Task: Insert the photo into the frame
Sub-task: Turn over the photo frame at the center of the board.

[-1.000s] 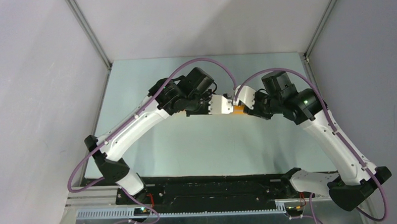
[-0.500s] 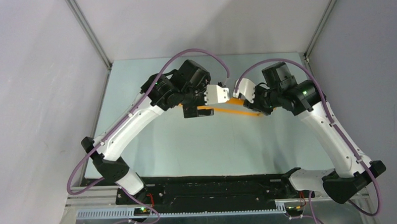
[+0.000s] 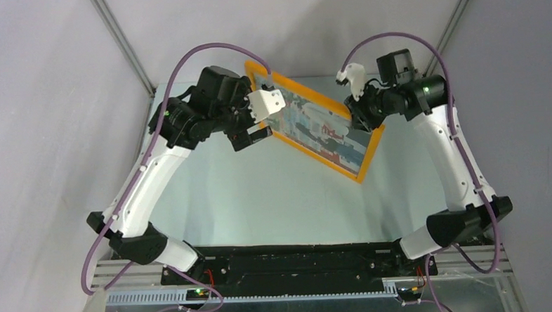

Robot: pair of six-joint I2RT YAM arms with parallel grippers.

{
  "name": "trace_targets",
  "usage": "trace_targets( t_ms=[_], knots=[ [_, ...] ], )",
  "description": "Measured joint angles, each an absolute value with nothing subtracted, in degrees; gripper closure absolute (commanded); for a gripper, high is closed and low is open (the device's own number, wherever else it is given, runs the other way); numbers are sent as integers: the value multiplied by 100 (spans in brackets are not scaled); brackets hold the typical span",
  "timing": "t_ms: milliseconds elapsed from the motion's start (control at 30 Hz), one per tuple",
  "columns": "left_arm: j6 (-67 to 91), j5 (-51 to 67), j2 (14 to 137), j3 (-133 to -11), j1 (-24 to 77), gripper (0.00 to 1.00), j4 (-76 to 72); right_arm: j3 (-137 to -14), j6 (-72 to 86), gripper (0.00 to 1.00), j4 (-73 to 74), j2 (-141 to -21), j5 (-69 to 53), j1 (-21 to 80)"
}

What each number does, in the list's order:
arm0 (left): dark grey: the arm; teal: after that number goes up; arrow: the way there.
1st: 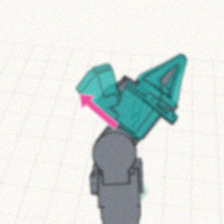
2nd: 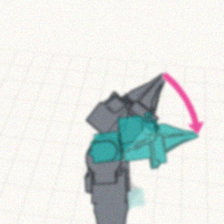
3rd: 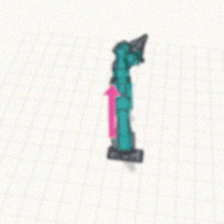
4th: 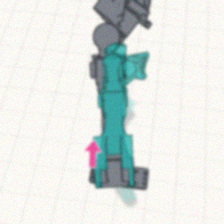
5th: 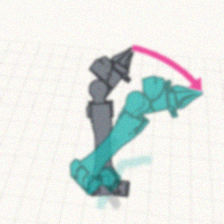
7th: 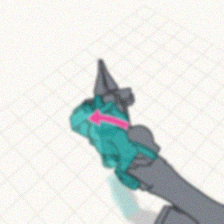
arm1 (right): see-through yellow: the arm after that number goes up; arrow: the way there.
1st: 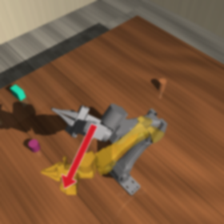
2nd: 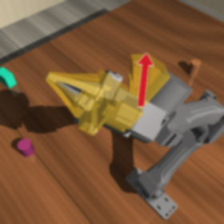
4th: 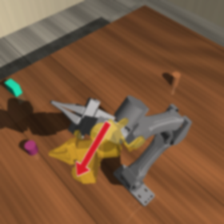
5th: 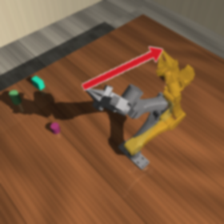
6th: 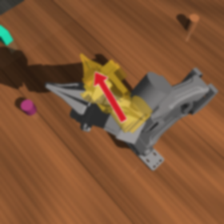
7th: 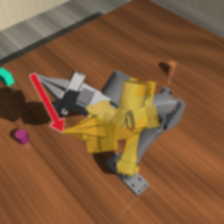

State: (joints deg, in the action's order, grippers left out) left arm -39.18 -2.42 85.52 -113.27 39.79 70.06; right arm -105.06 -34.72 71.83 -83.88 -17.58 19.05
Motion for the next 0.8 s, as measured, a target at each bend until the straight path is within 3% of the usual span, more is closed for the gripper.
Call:
trace_targets(
  t_ms=[367, 800],
  knots=[
    [-3691, 23, 8311, -11004, 3944, 0, 6904, -11104, -1861, 100, 7328, -9229, -2829, 539],
    [-3487, 69, 8302, -10567, 3935, 0, 6753, -9153, -204, 100, 5776, -9231, -4338, -707]
  ],
)
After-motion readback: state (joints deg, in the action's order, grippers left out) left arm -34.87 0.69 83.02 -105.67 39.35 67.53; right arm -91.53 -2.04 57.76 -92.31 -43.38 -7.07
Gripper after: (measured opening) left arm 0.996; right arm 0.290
